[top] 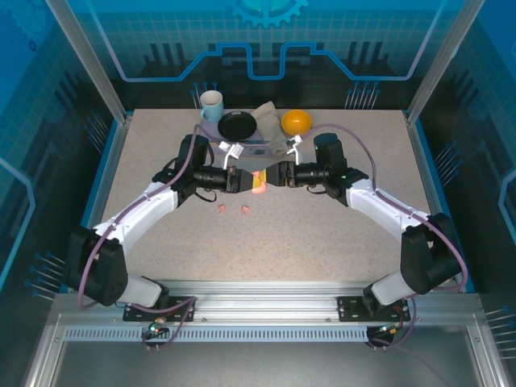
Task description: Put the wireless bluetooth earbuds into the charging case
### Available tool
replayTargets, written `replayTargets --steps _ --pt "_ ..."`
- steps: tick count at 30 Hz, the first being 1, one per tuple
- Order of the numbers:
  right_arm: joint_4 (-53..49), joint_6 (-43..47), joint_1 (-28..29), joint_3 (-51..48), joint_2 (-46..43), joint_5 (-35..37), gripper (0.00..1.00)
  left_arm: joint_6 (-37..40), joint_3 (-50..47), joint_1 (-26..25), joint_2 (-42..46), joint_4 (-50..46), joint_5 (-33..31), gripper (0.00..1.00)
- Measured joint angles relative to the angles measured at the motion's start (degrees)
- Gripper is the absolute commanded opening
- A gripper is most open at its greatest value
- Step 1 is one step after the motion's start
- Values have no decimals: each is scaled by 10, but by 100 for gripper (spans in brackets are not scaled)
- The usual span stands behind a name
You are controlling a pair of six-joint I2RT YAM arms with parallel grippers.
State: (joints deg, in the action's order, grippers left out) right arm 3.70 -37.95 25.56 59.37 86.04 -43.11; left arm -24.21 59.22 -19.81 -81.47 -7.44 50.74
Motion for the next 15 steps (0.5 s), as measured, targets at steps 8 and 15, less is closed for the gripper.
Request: replayTargets --steps 8,15 --pt "20 -1 -26 -33 20 4 61 3 8 1 -3 -17 -11 2" --pt "-3 -10 -55 -61 36 24 61 4 23 0 10 -10 -4 2"
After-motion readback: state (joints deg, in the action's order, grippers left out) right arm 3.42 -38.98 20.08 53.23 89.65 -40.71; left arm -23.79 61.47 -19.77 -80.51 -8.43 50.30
